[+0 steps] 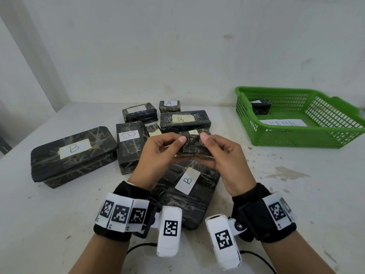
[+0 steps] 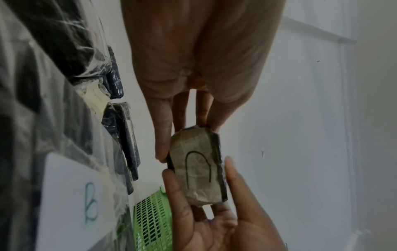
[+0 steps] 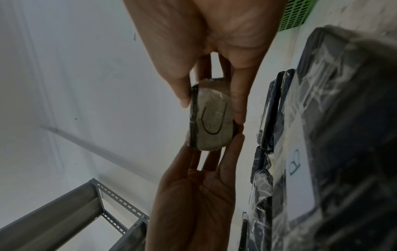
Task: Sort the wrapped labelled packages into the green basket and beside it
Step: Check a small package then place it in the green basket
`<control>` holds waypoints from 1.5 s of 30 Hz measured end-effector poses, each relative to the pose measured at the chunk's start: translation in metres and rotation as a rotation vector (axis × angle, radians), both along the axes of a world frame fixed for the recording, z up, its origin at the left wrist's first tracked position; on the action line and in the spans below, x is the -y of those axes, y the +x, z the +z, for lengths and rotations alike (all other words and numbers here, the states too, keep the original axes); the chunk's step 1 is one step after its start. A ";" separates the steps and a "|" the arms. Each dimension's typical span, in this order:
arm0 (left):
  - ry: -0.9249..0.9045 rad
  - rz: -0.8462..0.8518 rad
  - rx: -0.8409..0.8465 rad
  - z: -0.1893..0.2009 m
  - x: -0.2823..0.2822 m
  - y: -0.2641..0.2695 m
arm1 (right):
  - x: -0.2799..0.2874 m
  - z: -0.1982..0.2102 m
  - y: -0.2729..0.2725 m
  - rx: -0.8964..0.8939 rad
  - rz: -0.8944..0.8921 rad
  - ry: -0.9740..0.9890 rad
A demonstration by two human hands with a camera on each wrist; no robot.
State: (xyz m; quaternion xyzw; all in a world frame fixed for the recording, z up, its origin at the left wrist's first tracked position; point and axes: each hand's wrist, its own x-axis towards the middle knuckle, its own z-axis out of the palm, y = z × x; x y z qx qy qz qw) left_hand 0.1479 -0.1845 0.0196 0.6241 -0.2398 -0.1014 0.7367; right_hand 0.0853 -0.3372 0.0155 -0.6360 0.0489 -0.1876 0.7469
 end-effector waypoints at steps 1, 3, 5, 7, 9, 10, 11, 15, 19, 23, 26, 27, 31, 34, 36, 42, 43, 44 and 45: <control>0.005 -0.004 -0.003 0.000 0.000 0.000 | 0.000 0.000 0.000 0.007 0.000 -0.004; 0.010 -0.025 -0.017 0.001 0.001 -0.001 | 0.001 -0.001 -0.001 0.035 -0.025 -0.010; 0.014 -0.043 -0.020 0.001 0.002 -0.002 | 0.002 -0.001 -0.002 0.045 -0.044 -0.001; 0.010 -0.033 -0.017 0.001 0.002 -0.002 | 0.002 0.000 -0.001 0.034 -0.040 -0.008; 0.016 -0.017 -0.010 0.001 0.001 -0.001 | 0.000 0.000 -0.001 0.014 -0.016 -0.012; 0.023 -0.011 -0.006 0.001 0.000 -0.001 | -0.001 0.000 -0.001 0.007 -0.002 -0.011; 0.028 -0.009 -0.002 0.000 0.000 0.000 | -0.002 0.000 -0.001 0.004 0.006 -0.015; 0.074 -0.043 0.001 0.000 0.000 -0.003 | 0.002 0.000 -0.001 0.018 -0.033 -0.046; 0.077 -0.042 0.016 -0.001 0.000 -0.001 | 0.003 0.001 -0.001 0.005 -0.029 -0.045; 0.043 -0.009 -0.007 -0.002 0.000 0.001 | 0.000 0.001 0.000 -0.023 0.028 -0.025; 0.025 -0.055 -0.039 0.000 -0.001 0.000 | 0.003 0.002 0.000 0.004 -0.007 -0.018; 0.032 -0.078 -0.045 0.001 -0.002 0.000 | 0.004 0.003 -0.001 0.005 -0.012 -0.010; 0.022 -0.087 -0.034 0.002 -0.004 -0.001 | 0.004 0.004 0.000 -0.040 0.032 0.013; -0.018 -0.060 -0.049 0.002 -0.004 0.001 | 0.004 0.005 0.000 -0.038 0.078 0.027; -0.032 -0.057 -0.062 0.002 -0.003 0.001 | 0.004 0.005 0.000 -0.010 0.064 0.022; -0.035 -0.079 -0.009 0.002 -0.007 0.003 | 0.003 0.005 0.001 -0.106 0.142 -0.023; -0.025 -0.071 0.010 0.002 -0.007 0.005 | 0.003 0.007 0.000 -0.137 0.169 0.017; -0.018 -0.070 0.022 0.002 -0.008 0.006 | 0.003 0.009 0.000 -0.151 0.183 0.068; -0.021 -0.069 0.029 0.002 -0.008 0.007 | 0.002 0.010 -0.001 -0.147 0.181 0.117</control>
